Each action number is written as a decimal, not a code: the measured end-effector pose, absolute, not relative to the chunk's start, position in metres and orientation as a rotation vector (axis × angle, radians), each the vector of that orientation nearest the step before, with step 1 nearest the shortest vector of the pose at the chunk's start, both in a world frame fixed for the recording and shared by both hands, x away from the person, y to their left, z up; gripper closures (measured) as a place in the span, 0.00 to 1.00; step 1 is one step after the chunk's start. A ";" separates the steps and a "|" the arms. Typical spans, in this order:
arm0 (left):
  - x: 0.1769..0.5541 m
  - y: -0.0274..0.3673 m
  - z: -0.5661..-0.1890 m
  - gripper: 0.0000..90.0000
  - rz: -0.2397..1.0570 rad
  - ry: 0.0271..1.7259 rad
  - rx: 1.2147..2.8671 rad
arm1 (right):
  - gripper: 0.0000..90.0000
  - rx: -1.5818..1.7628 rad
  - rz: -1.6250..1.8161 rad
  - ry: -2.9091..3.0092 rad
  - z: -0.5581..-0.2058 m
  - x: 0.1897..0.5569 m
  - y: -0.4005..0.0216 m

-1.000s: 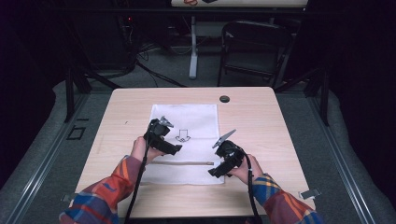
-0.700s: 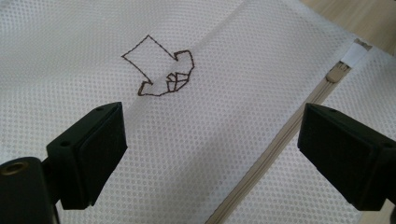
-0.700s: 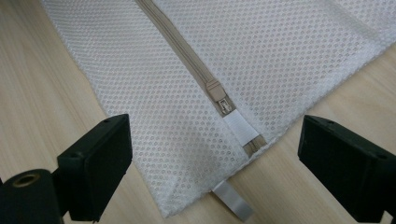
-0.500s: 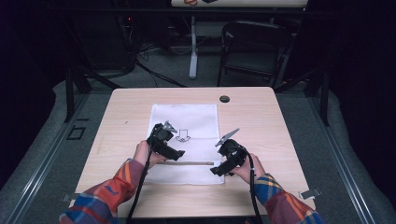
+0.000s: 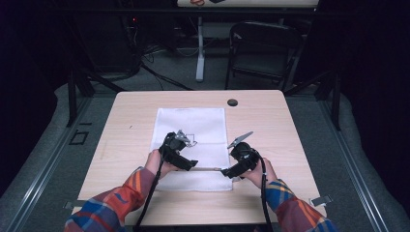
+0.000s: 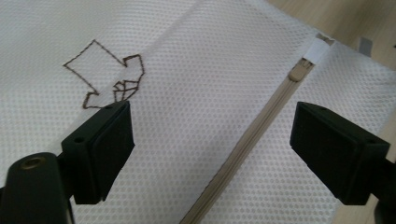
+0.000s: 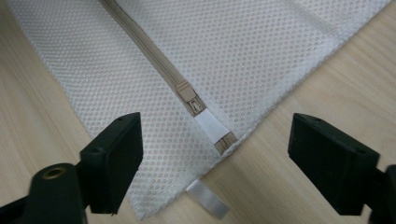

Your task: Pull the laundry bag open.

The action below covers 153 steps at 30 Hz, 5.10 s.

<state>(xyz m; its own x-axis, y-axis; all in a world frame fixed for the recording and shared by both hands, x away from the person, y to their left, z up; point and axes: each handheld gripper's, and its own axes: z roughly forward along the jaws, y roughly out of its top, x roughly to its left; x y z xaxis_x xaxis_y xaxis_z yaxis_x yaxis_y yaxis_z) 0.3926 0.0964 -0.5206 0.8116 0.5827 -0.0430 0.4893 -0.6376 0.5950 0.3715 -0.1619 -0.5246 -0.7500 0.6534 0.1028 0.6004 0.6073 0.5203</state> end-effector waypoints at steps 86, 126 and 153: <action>0.392 0.030 -0.562 0.91 -0.006 0.515 2.477 | 1.00 1.114 0.779 2.696 -0.560 0.373 -0.147; 0.394 0.049 -0.564 0.90 -0.049 0.475 2.481 | 1.00 0.904 0.698 2.723 -0.559 0.371 -0.130; 0.395 0.059 -0.560 0.90 -0.049 0.492 2.500 | 1.00 0.934 0.642 2.721 -0.557 0.371 -0.135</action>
<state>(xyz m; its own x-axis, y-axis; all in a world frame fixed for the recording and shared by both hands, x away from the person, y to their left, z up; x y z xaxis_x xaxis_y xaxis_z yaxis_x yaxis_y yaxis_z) 0.3955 0.0593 -0.5603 0.9312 0.3356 -0.1421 0.3569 -0.7609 0.5419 0.3715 -0.1346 -0.5574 -0.7822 0.6217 -0.0415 0.5376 0.7070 0.4596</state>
